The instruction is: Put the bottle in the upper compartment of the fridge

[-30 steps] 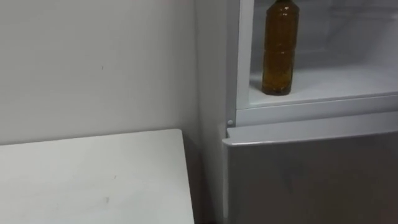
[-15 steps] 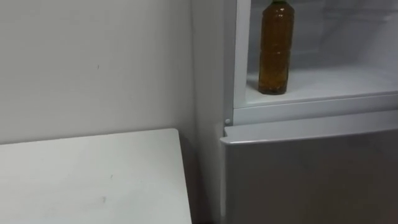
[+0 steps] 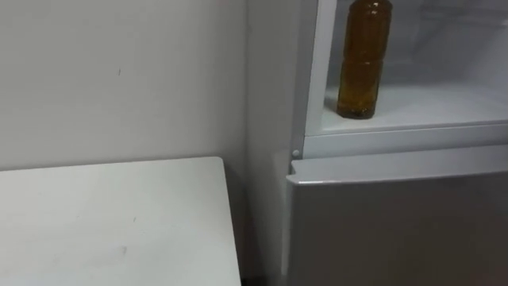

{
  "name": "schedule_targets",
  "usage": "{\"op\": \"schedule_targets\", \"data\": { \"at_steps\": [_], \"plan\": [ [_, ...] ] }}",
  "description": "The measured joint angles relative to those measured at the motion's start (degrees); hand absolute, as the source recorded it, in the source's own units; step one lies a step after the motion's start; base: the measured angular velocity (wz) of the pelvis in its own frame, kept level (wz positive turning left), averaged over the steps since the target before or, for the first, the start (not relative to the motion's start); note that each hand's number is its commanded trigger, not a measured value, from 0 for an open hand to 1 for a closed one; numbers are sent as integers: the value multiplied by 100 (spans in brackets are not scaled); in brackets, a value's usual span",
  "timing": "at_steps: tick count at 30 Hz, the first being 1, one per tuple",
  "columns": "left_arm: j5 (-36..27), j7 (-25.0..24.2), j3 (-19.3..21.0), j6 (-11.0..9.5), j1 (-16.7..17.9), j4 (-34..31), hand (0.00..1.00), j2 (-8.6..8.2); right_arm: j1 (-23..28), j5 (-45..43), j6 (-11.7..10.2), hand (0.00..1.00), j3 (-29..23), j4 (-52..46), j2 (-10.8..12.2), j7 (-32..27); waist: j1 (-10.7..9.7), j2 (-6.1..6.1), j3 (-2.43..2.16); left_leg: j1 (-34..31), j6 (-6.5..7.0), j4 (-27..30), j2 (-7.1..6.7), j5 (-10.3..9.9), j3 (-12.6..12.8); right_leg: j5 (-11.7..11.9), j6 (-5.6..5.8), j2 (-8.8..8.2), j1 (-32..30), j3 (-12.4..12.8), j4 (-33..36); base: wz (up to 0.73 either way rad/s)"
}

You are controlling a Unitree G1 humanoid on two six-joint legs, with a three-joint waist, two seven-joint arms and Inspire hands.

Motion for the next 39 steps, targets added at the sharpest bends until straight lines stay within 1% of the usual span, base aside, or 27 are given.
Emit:
{"op": "schedule_targets", "data": {
  "at_steps": [2, 4, 6, 8, 10, 14, 16, 19, 22, 29, 36, 39],
  "plan": [
    [89, -32, 28, -5, 3, -41, 0, 1, -48, -248, -5, 0, -135, -137, -55, 4, -9, -35, 10, -27, 0, 0, 1, 0, -4, 2, -3, 0, -17, -21, -1, 6],
    [193, -67, 137, 0, 31, -72, 0, -17, -105, -300, 1, 0, -358, -497, -82, -2, 24, -73, 1, -28, 0, -4, 2, 0, -4, 2, -3, 0, -16, -24, -9, 0],
    [311, -101, 215, 2, 28, -73, 0, -13, -124, -406, 0, 0, -414, -841, -128, 16, 21, -80, 4, -30, 0, -5, 2, 0, -6, 2, -3, -1, -15, -25, -12, 0],
    [336, -145, 222, 6, 8, -82, 0, -9, -156, -558, 3, 0, -428, -939, -222, 73, 18, -87, 5, -34, 0, -5, 0, 0, -6, 2, -3, -3, -20, -24, -11, 0],
    [334, -193, 219, 15, 5, -73, 0, -11, -168, -546, 16, 0, -497, -1031, -232, 117, 30, -96, 5, -31, 0, -7, -1, 0, -5, 0, 0, -4, -26, -23, 2, 0],
    [350, -264, 252, 86, -3, -63, 0, -11, -188, -548, 17, 0, -497, -1278, -232, 144, 29, -110, 3, -24, 0, -8, -2, 0, -4, -25, -11, -4, -72, 9, 75, -4],
    [526, -277, 276, 92, -25, -20, 0, -9, -236, -550, 17, 0, -497, -1388, -232, 170, 29, -151, 7, -35, 0, -7, -2, 0, -6, -39, -21, -5, -112, 19, 134, -2],
    [712, -283, 272, 98, -33, 32, 0, -18, -233, -675, 14, 0, -469, -1490, -228, 145, 40, -161, 9, -35, 0, -2, -1, 0, -5, -39, -21, -4, -113, 23, 134, 0],
    [732, -275, 272, 105, -32, 76, 0, -18, -234, -996, 14, 0, -375, -1491, -227, 111, 69, -161, 9, -34, 0, 2, -2, 0, -3, -40, -19, -4, -126, 38, 150, 0],
    [789, -280, 272, 127, -33, 112, 0, -19, -235, -1053, 14, 0, -308, -1511, -227, 81, 128, -167, 10, -43, 0, 13, -2, 0, -6, -41, -19, -3, -130, 41, 154, 0],
    [791, -337, 280, 125, -98, 141, 0, -17, -237, -1474, 20, 0, -264, -1518, -227, 88, 157, -164, 12, -51, 0, 19, -5, 0, -5, -44, -23, -12, -159, 43, 198, 0],
    [791, -426, 313, 124, -107, 140, 0, -13, -246, -1729, 81, 0, -243, -1524, -227, 109, 167, -164, 12, -58, 0, 27, -3, 0, -6, -47, -27, -12, -166, 44, 202, 0]
  ]
}}
